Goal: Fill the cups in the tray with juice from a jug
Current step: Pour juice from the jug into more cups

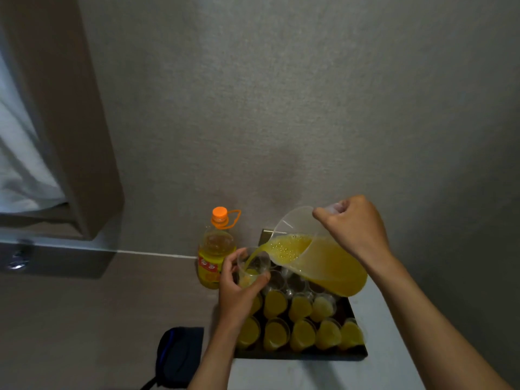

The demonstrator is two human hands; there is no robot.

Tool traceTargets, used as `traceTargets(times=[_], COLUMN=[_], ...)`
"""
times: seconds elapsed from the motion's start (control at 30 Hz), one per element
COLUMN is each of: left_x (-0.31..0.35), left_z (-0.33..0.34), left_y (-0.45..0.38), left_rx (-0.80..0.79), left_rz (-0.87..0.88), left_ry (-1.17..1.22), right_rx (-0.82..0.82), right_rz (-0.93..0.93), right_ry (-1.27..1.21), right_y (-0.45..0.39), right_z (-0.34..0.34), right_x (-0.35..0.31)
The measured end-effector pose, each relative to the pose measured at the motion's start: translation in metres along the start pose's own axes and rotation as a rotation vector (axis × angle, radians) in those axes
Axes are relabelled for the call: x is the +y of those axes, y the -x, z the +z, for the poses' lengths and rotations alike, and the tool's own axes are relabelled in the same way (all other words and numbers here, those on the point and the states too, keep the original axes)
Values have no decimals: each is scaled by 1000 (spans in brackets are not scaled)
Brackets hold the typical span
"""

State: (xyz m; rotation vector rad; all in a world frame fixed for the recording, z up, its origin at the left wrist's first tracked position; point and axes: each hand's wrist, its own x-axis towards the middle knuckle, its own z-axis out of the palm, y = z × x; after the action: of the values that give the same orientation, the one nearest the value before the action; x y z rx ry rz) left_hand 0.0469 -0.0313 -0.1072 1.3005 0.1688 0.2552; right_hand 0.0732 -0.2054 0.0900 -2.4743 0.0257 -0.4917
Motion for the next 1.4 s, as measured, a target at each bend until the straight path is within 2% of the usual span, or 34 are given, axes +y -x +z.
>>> traceTargets(times=[0.87,1.4], left_x=[-7,-1], left_z=[-13,-13], left_y=[-7,0], left_rx=[18,15], left_rz=[-53,-6], left_ry=[-23,-34], right_rx=[10,-5], right_rz=[-30,-47], right_ry=[-40,-35], right_y=[-15,-13], right_z=[-6,-11], right_x=[-19,-27])
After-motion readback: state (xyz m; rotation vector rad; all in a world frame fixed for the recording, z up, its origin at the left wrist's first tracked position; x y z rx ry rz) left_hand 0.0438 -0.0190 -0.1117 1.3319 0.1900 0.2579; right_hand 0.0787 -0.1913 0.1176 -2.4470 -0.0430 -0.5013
